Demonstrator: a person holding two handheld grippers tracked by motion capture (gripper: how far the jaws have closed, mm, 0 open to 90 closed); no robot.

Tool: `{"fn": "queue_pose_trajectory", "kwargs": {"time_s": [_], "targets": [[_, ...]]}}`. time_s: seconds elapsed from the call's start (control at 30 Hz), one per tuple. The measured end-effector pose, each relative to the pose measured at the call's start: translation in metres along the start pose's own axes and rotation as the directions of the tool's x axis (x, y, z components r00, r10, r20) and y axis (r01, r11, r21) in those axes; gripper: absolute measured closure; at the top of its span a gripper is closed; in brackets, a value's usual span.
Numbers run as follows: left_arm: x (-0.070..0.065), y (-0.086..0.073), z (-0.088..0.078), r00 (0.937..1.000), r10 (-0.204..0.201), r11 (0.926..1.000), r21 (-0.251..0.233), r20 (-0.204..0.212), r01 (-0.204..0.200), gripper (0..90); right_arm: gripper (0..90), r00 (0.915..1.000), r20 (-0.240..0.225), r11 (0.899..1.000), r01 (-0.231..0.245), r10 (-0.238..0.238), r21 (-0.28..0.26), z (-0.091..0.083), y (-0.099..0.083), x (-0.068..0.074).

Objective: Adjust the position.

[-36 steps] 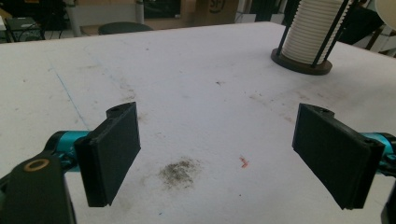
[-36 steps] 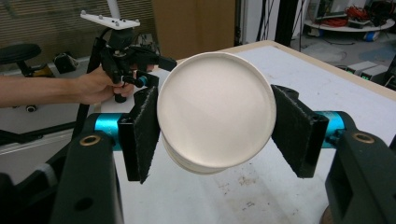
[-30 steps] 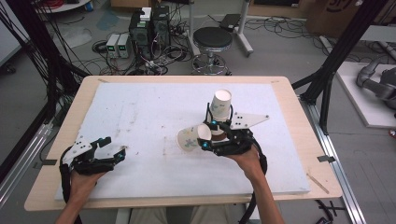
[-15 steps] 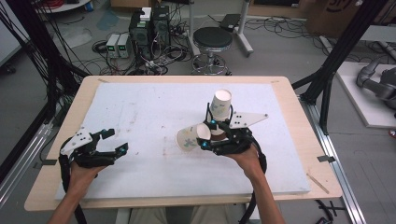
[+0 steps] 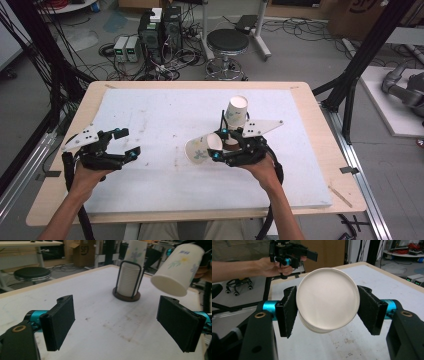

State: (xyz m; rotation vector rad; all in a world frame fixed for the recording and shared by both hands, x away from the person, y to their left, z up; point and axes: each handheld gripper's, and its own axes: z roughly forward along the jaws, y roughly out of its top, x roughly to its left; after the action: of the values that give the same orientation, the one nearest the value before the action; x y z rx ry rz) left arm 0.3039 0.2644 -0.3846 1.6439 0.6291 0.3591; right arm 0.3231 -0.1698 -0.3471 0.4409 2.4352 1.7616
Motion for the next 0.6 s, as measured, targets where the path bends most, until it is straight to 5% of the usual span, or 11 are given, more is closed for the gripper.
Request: {"fn": "queue_pose_trajectory", "kwargs": {"time_s": [0.13, 0.4, 0.43, 0.6], "targets": [[-0.002, 0.007, 0.013, 0.9959, 0.002, 1.0, 0.008, 0.091, -0.003, 13.2, 37.3, 0.9999, -0.017, 1.0, -0.004, 0.004, -0.002, 0.001, 0.001, -0.002], [-0.007, 0.012, 0.034, 0.9818, 0.007, 0.9995, 0.03, 0.19, -0.013, 13.2, 37.3, 0.9989, -0.045, 1.0, -0.006, 0.006, -0.01, 0.003, 0.002, -0.002], [-0.01, 0.013, 0.04, 0.9741, 0.014, 0.9993, 0.031, 0.226, -0.022, 13.2, 37.3, 0.9987, -0.05, 1.0, -0.008, 0.008, -0.011, 0.004, 0.002, -0.002], [-0.015, 0.015, 0.053, 0.96, 0.026, 0.9989, 0.029, 0.279, -0.036, 12.5, 37.3, 0.9979, -0.065, 1.0, -0.003, 0.002, -0.016, 0.006, 0.004, -0.002]]}}
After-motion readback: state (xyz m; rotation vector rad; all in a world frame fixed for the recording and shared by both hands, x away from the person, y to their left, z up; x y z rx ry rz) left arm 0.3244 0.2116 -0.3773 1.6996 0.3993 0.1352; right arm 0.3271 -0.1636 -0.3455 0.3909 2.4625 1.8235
